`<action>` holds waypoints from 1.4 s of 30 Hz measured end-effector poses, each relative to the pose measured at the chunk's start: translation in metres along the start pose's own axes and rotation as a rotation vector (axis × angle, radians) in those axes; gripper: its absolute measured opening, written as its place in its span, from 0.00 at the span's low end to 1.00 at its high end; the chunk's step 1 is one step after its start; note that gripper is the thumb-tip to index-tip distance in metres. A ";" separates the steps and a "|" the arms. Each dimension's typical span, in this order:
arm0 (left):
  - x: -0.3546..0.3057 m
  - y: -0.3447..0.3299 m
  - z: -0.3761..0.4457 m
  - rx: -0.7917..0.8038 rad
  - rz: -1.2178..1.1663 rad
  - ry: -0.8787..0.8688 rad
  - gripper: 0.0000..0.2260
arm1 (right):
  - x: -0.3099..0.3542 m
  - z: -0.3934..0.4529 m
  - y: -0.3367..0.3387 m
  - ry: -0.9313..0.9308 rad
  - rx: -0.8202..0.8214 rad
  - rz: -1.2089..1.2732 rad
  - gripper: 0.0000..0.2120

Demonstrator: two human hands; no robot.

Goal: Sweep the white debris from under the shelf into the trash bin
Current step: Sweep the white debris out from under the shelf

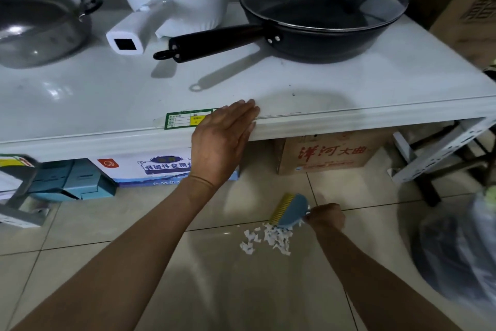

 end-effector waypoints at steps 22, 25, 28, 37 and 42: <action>0.000 0.001 -0.001 0.013 -0.002 -0.039 0.12 | -0.013 -0.026 -0.008 0.318 -0.043 -0.164 0.10; 0.000 0.002 -0.001 0.015 -0.003 -0.035 0.13 | -0.029 0.000 0.012 0.250 -0.092 -0.179 0.07; -0.001 0.002 -0.001 0.021 -0.004 -0.034 0.13 | -0.039 0.011 0.024 0.180 -0.107 -0.150 0.06; 0.000 0.002 -0.001 0.034 -0.015 -0.024 0.13 | 0.005 0.012 -0.010 0.103 -0.036 0.018 0.08; 0.001 0.002 -0.003 0.016 -0.003 -0.030 0.13 | 0.021 0.019 -0.010 0.068 -0.077 0.074 0.10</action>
Point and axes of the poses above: each hand's wrist, its own z-axis towards the middle knuckle, its own y-axis out of the back of the hand, x = y × z, the point moved 4 cm from there along z, towards the middle knuckle, and after that the axes turned 13 degrees about -x, right-handed, at the moved point
